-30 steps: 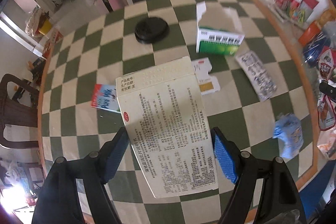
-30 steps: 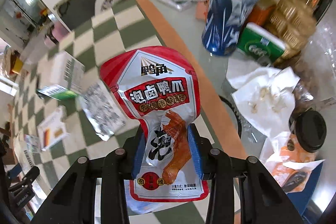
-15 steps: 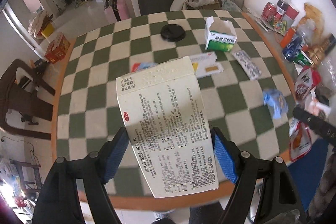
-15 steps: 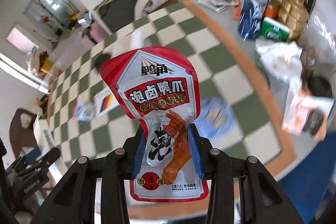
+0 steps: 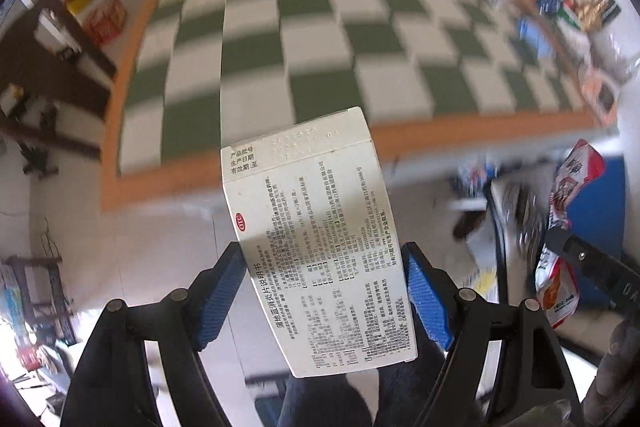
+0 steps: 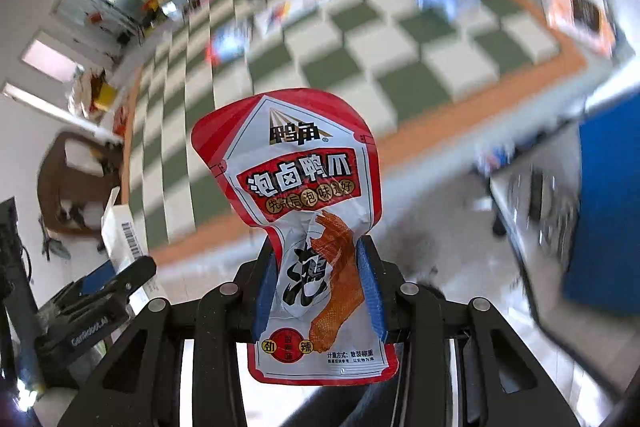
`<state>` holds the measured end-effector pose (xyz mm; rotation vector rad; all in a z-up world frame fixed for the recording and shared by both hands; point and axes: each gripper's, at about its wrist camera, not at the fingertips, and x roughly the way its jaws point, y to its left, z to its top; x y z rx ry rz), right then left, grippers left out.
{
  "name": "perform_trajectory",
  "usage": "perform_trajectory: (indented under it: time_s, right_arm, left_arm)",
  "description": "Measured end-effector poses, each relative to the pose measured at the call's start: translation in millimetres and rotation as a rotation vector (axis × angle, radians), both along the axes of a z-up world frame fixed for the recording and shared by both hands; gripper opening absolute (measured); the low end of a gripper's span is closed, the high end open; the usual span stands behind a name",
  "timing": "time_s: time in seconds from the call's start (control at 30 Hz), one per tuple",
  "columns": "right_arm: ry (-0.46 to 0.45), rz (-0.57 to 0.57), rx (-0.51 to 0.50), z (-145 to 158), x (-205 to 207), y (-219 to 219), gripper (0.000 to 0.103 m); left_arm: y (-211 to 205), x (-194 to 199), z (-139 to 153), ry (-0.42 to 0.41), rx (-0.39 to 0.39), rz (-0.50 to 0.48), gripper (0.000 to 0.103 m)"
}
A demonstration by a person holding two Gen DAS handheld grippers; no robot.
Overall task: Collect trash
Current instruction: 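Carry both items over the bin and open both tools to drop them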
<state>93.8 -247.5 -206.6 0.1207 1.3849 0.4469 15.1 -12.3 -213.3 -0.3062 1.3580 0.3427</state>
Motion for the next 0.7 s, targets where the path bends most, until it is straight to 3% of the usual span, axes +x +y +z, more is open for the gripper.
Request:
perform_trajectory:
  time_s: [0.13, 0.4, 0.47, 0.6, 0.63, 0.7]
  right_arm:
    - [0.103, 0.03, -0.061, -56, -43, 3, 0.041]
    - [0.264, 0.075, -0.141, -221, -76, 22, 0.041]
    - [0.298, 0.083, -0.145, -278, -78, 29, 0.042]
    - [0.347, 0.077, -0.138, -365, -75, 39, 0.047]
    - [0.361, 0.085, -0.137, -392, -75, 42, 0.05]
    - [0.391, 0.091, -0.131, -427, -74, 47, 0.053]
  left_arm:
    - [7, -26, -64, 0.087, -0.06, 0.012, 0.077]
    - [23, -29, -234, 0.197, -0.238, 0.057, 0.078]
    - [28, -28, -284, 0.188, -0.292, 0.08, 0.089]
    - [32, -29, -367, 0.24, -0.298, 0.134, 0.093]
    - [31, -30, -380, 0.25, -0.295, 0.143, 0.103]
    - [30, -34, -398, 0.258, -0.279, 0.156, 0.103]
